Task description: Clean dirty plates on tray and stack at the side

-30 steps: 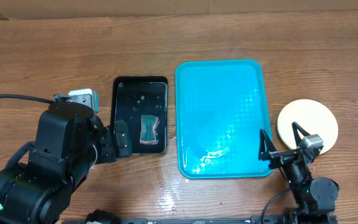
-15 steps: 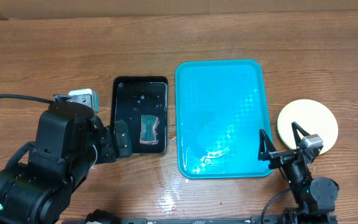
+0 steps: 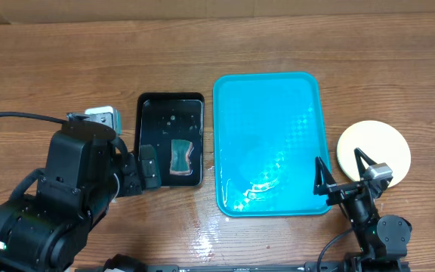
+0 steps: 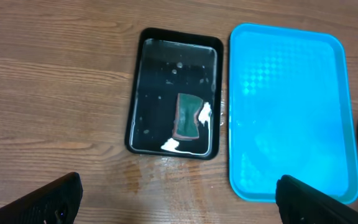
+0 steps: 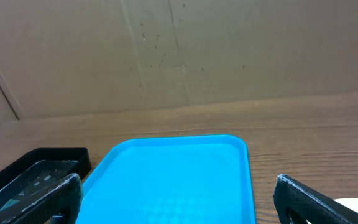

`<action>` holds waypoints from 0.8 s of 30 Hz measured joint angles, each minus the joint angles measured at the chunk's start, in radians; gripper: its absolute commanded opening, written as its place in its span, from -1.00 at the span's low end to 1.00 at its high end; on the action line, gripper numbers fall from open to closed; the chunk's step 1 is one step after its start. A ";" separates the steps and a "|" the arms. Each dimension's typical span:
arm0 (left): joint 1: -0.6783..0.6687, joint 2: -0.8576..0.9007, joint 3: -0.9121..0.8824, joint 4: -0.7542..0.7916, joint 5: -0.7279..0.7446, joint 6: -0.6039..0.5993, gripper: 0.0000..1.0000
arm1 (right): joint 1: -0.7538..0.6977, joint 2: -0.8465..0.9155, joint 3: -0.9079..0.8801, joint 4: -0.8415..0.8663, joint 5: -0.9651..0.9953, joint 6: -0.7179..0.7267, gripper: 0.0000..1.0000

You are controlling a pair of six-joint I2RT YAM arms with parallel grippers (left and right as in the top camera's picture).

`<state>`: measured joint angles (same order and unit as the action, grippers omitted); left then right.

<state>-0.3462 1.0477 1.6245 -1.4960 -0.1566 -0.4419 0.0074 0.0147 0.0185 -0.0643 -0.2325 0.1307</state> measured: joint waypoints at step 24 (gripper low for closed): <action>0.317 -0.650 -1.004 1.164 0.314 0.297 0.99 | 0.000 0.000 0.000 0.001 0.000 0.000 0.99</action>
<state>-0.0292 0.3981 0.6201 -0.3317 0.1577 -0.1452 0.0074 0.0147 0.0185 -0.0635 -0.2325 0.1303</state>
